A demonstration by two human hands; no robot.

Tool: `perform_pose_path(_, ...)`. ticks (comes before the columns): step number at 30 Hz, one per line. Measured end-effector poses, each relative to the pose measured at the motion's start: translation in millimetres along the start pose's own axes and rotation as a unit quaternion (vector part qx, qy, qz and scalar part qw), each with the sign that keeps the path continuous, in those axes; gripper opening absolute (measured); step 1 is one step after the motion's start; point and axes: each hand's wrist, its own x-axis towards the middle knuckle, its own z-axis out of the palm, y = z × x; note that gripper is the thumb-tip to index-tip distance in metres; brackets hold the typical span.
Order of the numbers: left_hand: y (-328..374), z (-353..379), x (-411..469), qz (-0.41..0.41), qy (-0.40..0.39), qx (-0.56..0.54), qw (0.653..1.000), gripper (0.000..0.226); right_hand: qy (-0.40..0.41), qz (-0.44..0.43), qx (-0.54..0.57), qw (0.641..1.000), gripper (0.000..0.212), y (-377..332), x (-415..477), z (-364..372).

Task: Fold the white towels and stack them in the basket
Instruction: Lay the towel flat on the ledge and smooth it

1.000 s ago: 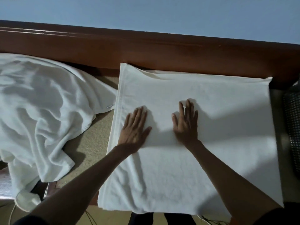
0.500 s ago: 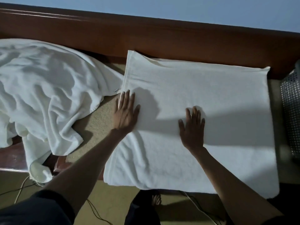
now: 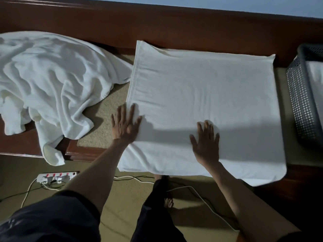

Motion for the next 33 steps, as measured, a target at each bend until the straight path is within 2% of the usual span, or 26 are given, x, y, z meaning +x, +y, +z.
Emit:
perform_pose_path(2,-0.6,-5.2,-12.1,-0.054,0.005,-0.022,0.998,0.069,0.003,0.012,0.002,1.000,0.063,2.2,-7.6,1.3)
perform_pose_path(3,1.4,-4.7,-22.8,-0.048,0.021,-0.022,0.998,0.069,0.010,0.019,0.003,1.000,0.062,1.6,-11.7,3.1)
perform_pose_path(5,9.6,3.8,-52.5,0.033,0.040,-0.020,0.998,0.066,0.032,0.029,0.011,0.999,0.062,-0.8,-18.4,9.3)
perform_pose_path(7,13.0,22.5,-84.3,0.119,0.021,-0.013,0.993,0.066,0.041,0.028,0.024,0.998,0.063,-1.9,-23.0,15.1)
perform_pose_path(9,4.7,38.3,-103.8,0.149,0.022,0.018,0.988,0.066,0.057,0.021,0.025,0.998,0.064,0.5,-24.4,18.4)
perform_pose_path(14,-27.6,31.1,-103.2,0.105,0.072,0.072,0.989,0.064,0.090,0.011,0.026,0.996,0.063,6.9,-24.3,21.1)
perform_pose_path(17,-41.9,32.0,-109.4,0.065,0.094,0.057,0.992,0.060,0.112,0.012,0.028,0.993,0.061,7.2,-25.9,21.5)
perform_pose_path(22,-63.6,28.3,-118.2,0.036,0.085,0.041,0.995,0.061,0.139,0.013,0.024,0.990,0.060,6.1,-28.3,22.4)
perform_pose_path(28,-40.1,28.2,-118.3,-0.063,0.141,-0.077,0.985,0.057,0.168,0.010,0.026,0.985,0.060,5.6,-30.6,23.4)
perform_pose_path(33,-22.3,19.4,-132.8,0.087,0.159,-0.123,0.976,0.046,0.198,0.002,0.021,0.980,0.059,5.6,-30.8,26.0)
